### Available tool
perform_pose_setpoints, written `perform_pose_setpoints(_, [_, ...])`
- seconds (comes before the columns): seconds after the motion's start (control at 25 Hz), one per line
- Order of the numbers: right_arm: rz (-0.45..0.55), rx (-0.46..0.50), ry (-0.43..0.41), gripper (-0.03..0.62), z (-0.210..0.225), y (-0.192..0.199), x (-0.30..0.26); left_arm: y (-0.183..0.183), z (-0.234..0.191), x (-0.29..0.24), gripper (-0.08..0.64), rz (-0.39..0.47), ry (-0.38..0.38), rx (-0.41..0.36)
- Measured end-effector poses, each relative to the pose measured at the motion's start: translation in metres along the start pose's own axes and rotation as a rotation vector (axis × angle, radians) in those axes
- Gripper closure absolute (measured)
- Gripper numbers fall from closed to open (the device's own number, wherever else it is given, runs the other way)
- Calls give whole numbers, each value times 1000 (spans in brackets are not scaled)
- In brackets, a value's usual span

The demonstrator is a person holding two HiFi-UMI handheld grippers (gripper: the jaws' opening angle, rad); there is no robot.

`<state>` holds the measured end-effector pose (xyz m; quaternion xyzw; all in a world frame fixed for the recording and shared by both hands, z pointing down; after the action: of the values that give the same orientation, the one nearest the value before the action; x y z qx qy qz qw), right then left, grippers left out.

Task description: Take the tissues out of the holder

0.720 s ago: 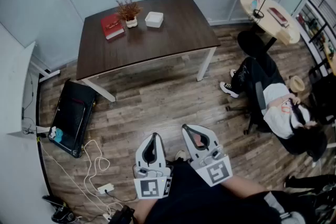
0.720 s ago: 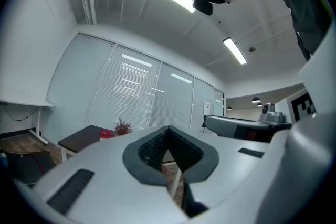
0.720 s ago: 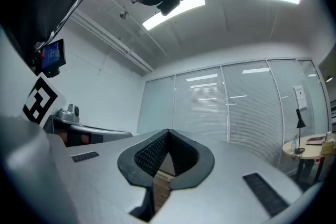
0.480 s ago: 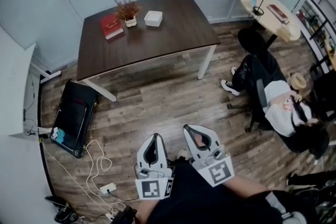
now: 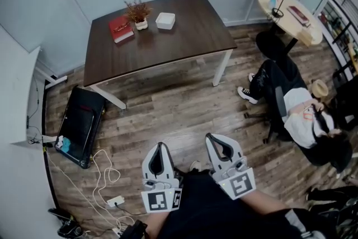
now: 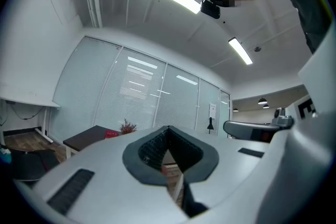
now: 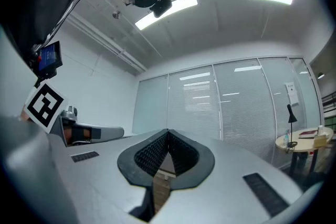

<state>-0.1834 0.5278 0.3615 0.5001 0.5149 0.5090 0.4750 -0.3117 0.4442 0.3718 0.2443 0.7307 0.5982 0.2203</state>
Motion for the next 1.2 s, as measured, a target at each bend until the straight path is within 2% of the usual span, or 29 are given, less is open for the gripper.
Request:
perform_pose_setpoints(0.16, [32,6,13,583,6,-5,4,-3,19,-2,563,11,44,-47])
perform_pose_setpoints(0.32, [37,-1,14,583,8,-4,2,-2,20,0,563,2,65,-83])
perform_pose_setpoints(0.44, [33,-8,7,583,7,-5,-7,-4,15,-4,563,3,56,-82])
perform_pose_setpoints(0.56, [32,57,-6,583,3,-3,-8,2,10,-11,563,-10,56,-66])
perform_pose_setpoints(0.64, [21,74,-8,583,6,2,-11,5,11,-21,563,-4,83,-64])
perform_pose_setpoints(0.76, [3,38,26,583,25,9,-21,2,22,-40,563,27,162,-85])
perform_pose_setpoints(0.84, [6,22,54,583,37,9,-30,-2,25,-54,563,35,187,-91])
perform_pose_setpoints(1.04, [13,70,52,583,53,7,-82,3,0,-106,563,16,186,-25])
perform_pose_setpoints(1.2, [-34,62,63,583,76,16,-143,7,-32,-169,563,2,199,4])
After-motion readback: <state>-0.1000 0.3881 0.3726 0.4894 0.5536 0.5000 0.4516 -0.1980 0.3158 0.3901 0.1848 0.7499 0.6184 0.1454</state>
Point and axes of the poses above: the fingertips, and each gripper's own axes: x backward along the fingers, z to its right, y out of its underside, the point moved 2 cm from there along x, backward along the fingers, and after that the axes turned 6 degrees about -z, right-handed, at the moved point
